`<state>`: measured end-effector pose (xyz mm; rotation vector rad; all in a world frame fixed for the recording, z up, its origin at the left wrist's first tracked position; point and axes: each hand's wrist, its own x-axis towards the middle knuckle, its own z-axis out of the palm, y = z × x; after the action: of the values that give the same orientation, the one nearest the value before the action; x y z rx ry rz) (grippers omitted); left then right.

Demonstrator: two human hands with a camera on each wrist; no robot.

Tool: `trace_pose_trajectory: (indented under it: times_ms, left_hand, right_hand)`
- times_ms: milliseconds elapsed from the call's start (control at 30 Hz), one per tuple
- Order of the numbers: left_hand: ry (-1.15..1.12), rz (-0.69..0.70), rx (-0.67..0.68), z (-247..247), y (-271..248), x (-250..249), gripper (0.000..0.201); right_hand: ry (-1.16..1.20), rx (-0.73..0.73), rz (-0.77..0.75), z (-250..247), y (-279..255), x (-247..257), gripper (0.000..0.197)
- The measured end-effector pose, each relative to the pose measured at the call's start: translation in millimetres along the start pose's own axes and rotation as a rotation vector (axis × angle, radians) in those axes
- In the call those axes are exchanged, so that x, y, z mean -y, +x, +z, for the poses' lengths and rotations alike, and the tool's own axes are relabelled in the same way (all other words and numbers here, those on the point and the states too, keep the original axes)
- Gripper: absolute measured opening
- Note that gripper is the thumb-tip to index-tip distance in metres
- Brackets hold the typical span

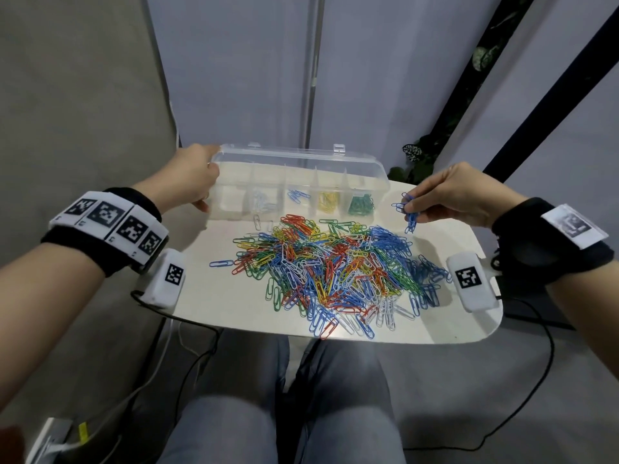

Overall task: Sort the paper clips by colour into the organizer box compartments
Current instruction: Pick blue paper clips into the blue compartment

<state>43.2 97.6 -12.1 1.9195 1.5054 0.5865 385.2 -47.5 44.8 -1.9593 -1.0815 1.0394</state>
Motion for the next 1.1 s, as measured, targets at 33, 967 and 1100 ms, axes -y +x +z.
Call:
trace_pose_trajectory:
  times_ms: [33, 967, 1100]
  left_hand:
    - [0.006, 0.004, -0.001, -0.1, -0.4, -0.2, 0.048]
    - [0.030, 0.019, 0.013, -3.6, -2.0, -2.2, 0.052]
    - [0.029, 0.014, 0.007, -3.0, -1.5, -1.3, 0.052]
  right_hand:
    - [0.002, 0.012, -0.008, 1.8, -0.2, 5.0, 0.015]
    - [-0.108, 0.034, -0.163, 127.9, 52.3, 92.9, 0.013]
    - [-0.337, 0.078, -0.132, 135.6, 54.7, 93.9, 0.015]
